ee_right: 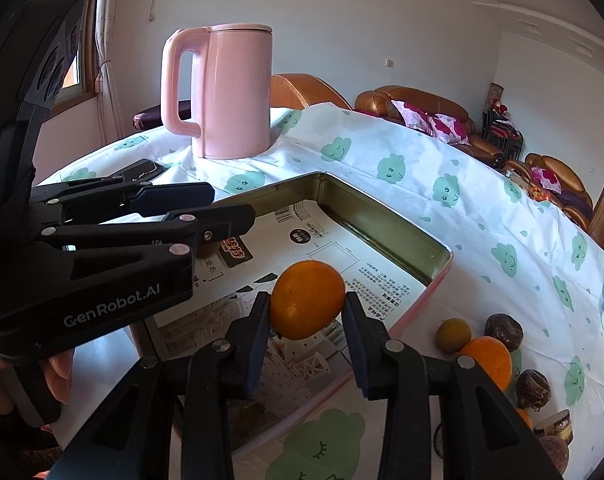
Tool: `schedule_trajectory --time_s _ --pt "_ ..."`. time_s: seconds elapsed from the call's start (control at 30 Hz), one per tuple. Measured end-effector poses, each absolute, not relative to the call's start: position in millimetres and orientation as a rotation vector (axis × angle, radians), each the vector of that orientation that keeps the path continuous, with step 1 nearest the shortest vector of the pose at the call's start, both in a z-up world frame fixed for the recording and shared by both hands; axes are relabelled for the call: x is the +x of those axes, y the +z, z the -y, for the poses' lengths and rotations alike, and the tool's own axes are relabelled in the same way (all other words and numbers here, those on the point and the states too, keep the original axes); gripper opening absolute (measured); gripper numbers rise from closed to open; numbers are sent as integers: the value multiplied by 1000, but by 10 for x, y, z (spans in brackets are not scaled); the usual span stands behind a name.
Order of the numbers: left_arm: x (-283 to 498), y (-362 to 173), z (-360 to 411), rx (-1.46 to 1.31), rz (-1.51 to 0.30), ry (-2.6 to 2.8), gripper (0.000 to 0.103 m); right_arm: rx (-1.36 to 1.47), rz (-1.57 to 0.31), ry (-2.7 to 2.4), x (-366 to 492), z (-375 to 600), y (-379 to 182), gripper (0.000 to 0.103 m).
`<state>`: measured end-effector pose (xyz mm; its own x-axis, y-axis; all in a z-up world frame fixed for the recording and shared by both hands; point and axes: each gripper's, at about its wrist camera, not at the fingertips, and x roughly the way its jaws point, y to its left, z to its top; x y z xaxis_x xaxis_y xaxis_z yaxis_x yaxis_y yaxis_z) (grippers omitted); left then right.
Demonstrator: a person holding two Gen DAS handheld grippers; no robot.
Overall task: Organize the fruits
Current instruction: 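Carry both fruits over the pink tin box and open both tools to drop them, then grasp the purple passion fruit with the right tool while the left tool grasps a round pastry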
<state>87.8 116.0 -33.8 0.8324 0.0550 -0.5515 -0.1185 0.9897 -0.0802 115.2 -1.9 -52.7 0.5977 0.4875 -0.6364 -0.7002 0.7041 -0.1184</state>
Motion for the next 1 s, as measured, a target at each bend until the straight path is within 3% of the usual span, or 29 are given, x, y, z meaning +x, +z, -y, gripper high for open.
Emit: schedule_trajectory --time_s 0.03,0.1,0.37,0.53,0.83,1.0 --pt "838 -312 -1157 -114 -562 99 75 -374 -603 709 1127 40 -516 58" --pt "752 -252 -1151 -117 -525 102 80 -362 -580 705 1077 108 -484 64" --pt "517 -81 -820 -117 -437 36 93 -298 -525 585 910 905 -375 65" --pt "562 -91 -306 -77 -446 -64 93 -265 -508 383 945 1559 -345 75" --pt "891 -372 386 24 -578 -154 93 -209 -606 306 1155 1942 -531 75" --pt "977 -429 461 13 -633 -179 77 -166 -613 324 1181 2020 -540 74"
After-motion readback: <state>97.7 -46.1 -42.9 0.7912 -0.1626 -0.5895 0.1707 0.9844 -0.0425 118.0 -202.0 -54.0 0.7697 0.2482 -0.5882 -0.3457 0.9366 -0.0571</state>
